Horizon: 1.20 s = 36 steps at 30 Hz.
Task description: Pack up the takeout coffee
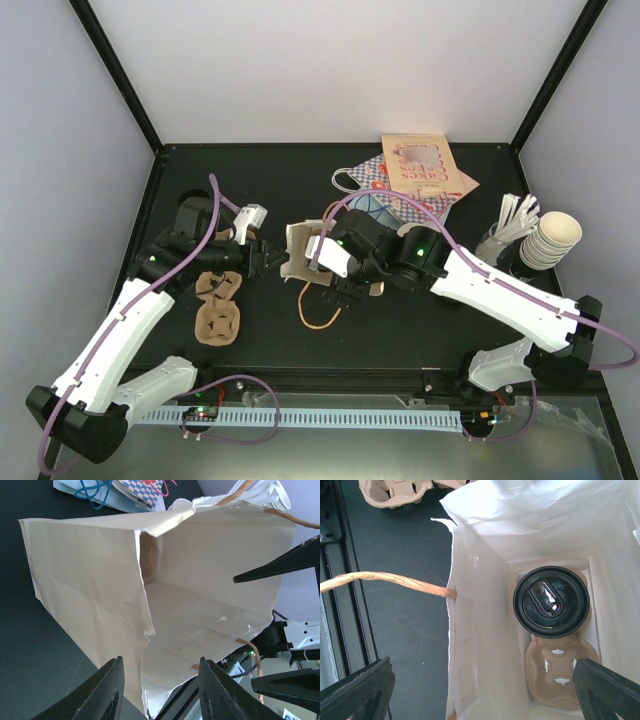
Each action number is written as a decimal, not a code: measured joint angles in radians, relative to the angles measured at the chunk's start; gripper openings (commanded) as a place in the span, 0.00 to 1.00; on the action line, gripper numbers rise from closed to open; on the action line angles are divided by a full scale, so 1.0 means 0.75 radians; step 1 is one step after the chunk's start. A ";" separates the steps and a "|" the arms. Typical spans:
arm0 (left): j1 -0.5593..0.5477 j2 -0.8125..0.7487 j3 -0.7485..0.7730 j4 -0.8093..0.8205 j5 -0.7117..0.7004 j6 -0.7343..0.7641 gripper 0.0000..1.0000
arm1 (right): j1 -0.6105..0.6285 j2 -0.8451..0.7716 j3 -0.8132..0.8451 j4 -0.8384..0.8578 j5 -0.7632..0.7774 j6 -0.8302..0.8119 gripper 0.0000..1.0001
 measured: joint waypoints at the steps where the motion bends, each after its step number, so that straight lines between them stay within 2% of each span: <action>1: -0.001 0.000 0.000 0.000 0.000 -0.001 0.43 | 0.000 -0.001 0.000 0.003 0.000 0.000 1.00; 12: -0.001 0.035 0.003 0.008 -0.004 -0.025 0.45 | 0.000 -0.031 -0.001 0.033 -0.001 0.000 1.00; 20: -0.002 0.132 0.079 0.044 -0.061 -0.066 0.47 | 0.000 -0.030 -0.008 0.047 -0.003 -0.001 1.00; 26: -0.013 0.233 0.178 0.051 -0.135 -0.076 0.59 | 0.000 -0.030 -0.008 0.048 0.001 -0.001 1.00; 33: -0.014 0.277 0.306 0.043 -0.224 -0.055 0.97 | 0.000 -0.041 -0.006 0.068 0.062 -0.001 1.00; 36: -0.014 0.262 0.319 0.041 -0.288 -0.046 0.99 | 0.000 -0.079 -0.005 0.093 0.115 0.003 1.00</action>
